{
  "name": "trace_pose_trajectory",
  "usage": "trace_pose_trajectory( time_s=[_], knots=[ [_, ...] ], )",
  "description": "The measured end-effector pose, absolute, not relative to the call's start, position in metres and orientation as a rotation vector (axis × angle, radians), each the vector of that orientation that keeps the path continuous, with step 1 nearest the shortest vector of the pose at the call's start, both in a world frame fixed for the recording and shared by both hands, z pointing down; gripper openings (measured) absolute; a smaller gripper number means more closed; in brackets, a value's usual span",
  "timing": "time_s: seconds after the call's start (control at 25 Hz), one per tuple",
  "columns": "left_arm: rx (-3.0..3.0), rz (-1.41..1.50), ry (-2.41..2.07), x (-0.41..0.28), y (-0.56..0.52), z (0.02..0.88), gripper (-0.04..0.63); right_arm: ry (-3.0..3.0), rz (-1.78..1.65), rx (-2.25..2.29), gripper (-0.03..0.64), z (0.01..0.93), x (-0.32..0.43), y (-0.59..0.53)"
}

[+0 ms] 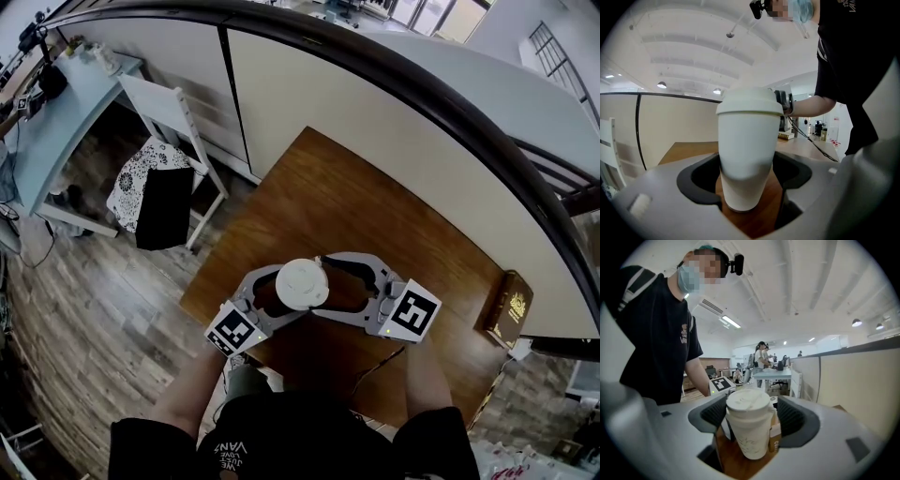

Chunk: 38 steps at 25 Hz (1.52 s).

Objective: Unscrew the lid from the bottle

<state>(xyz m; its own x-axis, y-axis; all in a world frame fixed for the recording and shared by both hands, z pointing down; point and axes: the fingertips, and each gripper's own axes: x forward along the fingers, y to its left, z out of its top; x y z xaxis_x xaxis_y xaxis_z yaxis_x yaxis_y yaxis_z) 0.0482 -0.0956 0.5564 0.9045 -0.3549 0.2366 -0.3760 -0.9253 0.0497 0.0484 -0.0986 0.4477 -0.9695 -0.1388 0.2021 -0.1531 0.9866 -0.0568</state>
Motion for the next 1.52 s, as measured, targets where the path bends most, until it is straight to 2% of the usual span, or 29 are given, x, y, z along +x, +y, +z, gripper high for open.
trace_pose_trajectory(
  time_s=[0.2, 0.4, 0.52, 0.72, 0.96, 1.36, 1.52],
  knots=[
    [2.959, 0.338, -0.585, 0.047, -0.096, 0.558, 0.348, -2.944, 0.143, 0.692, 0.302, 0.436, 0.058, -0.098],
    [2.944, 0.345, -0.598, 0.047, -0.095, 0.559, 0.347, -2.812, 0.034, 1.07, 0.302, 0.436, 0.051, -0.09],
    [2.936, 0.353, -0.608, 0.047, -0.096, 0.56, 0.347, -2.744, 0.142, 1.2, 0.302, 0.449, 0.044, -0.091],
    [2.932, 0.361, -0.609, 0.048, -0.095, 0.56, 0.347, -2.699, 0.138, 1.204, 0.302, 0.455, 0.034, -0.093],
    [2.933, 0.361, -0.61, 0.048, -0.097, 0.561, 0.347, -2.804, 0.162, 1.025, 0.302, 0.456, 0.04, -0.096],
    [2.914, 0.353, -0.672, 0.051, -0.097, 0.562, 0.347, -2.987, 0.15, 0.183, 0.302, 0.454, 0.042, -0.099],
    [2.894, 0.335, -0.717, 0.051, -0.097, 0.56, 0.347, -2.996, 0.148, 0.015, 0.302, 0.452, 0.041, -0.1]
  ],
)
